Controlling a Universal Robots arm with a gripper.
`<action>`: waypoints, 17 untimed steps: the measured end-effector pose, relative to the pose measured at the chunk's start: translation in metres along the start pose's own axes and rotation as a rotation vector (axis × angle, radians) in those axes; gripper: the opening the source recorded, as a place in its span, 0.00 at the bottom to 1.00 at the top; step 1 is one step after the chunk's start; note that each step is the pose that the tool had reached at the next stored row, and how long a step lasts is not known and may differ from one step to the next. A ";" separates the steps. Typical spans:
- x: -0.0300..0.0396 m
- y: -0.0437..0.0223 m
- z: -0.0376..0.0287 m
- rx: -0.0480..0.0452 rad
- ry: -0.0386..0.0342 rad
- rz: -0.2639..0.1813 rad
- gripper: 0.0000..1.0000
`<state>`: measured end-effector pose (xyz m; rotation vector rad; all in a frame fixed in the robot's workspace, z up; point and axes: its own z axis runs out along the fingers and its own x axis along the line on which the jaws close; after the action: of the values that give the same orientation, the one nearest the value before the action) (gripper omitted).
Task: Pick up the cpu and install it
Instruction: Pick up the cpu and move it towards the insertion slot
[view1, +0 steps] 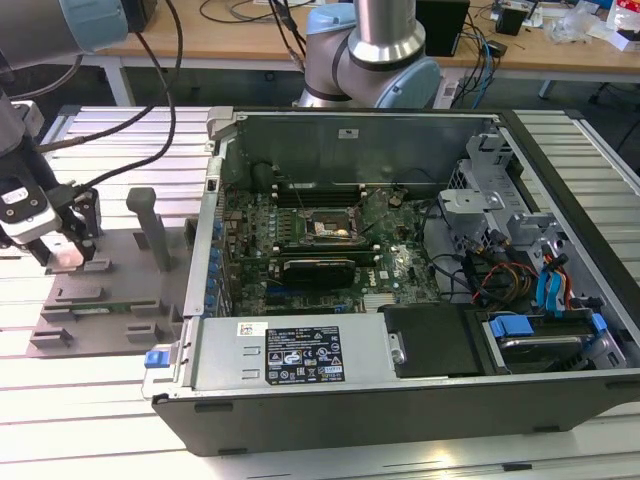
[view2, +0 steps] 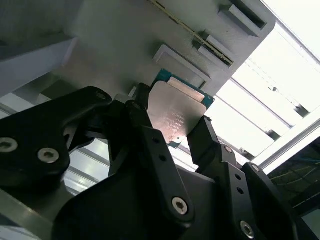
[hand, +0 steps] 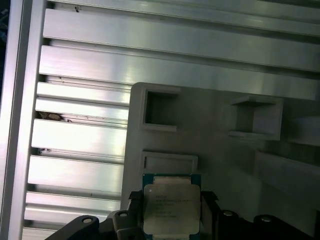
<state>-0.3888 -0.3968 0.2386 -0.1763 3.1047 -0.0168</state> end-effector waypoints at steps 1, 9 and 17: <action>0.0000 0.0000 -0.0010 0.0000 0.0000 0.000 0.55; -0.0003 -0.0002 -0.0116 0.0000 0.0001 0.000 0.55; -0.0008 -0.0003 -0.0250 0.0000 0.0000 0.000 0.55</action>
<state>-0.3888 -0.3968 0.2636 -0.1763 3.1047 -0.0169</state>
